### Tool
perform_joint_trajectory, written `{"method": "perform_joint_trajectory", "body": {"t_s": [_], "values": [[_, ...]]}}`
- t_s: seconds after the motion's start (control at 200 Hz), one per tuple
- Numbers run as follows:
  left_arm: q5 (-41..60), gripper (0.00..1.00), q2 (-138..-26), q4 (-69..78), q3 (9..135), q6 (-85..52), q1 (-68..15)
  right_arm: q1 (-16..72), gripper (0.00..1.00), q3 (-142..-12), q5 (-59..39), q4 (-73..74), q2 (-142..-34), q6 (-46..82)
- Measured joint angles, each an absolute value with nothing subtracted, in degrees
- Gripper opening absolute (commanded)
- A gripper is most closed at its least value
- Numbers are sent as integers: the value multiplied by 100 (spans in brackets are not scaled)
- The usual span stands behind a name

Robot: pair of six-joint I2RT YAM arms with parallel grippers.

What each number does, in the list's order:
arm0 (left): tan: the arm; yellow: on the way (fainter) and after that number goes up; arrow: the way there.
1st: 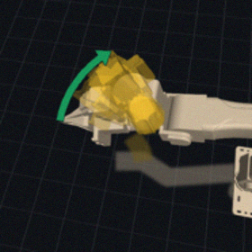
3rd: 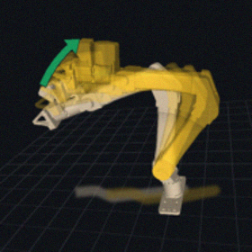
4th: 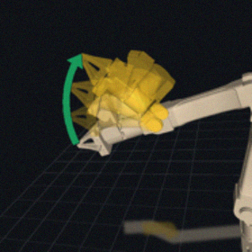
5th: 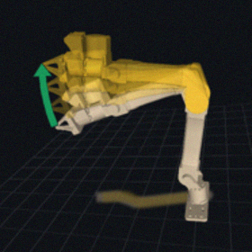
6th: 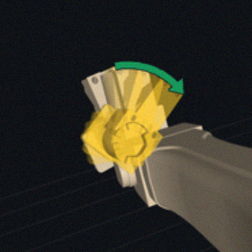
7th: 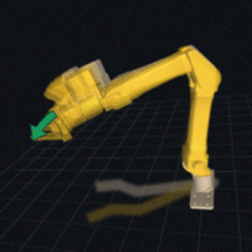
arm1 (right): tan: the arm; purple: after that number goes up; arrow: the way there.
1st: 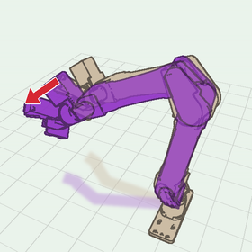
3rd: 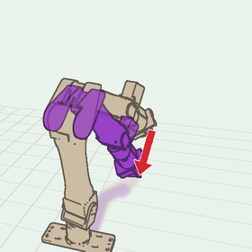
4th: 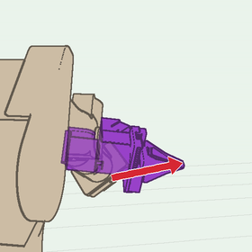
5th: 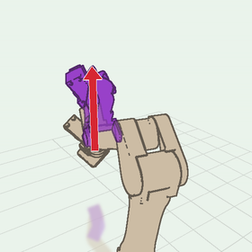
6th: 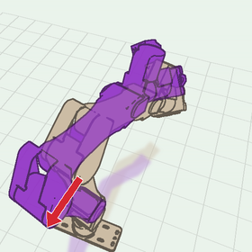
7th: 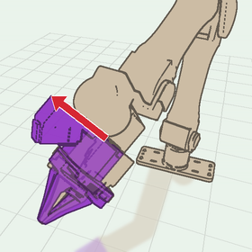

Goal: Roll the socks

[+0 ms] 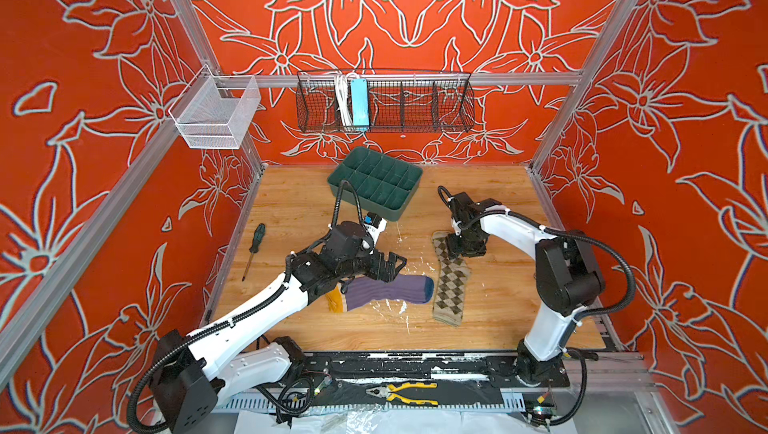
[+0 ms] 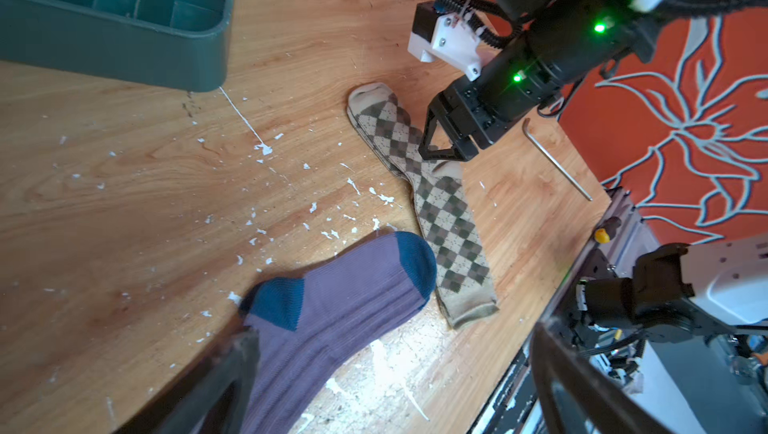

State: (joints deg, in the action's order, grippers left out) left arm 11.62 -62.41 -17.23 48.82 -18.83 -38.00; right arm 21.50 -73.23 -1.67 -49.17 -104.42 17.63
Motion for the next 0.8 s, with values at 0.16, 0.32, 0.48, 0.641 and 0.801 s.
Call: {"method": "perform_joint_trajectory", "body": {"t_s": [0.16,0.32,0.48,0.641,0.801], "values": [[1114,99,-6222,-1629,4882,-1625,-3800,2154,42,-7577,-62,-4845,-10997,1678],[1129,99,-6073,-1586,4882,-1282,-3800,2154,34,-7861,-47,-4847,-11242,1678],[1319,98,-5710,-1444,4803,-722,-3815,2163,38,-8359,-47,-4858,-11598,1800],[1444,97,-5277,-1251,4598,224,-4007,2165,56,-8847,-40,-4849,-11874,1874],[1389,97,-5242,-847,4167,1721,-4613,2163,71,-8844,-45,-5033,-11561,1824]]}}
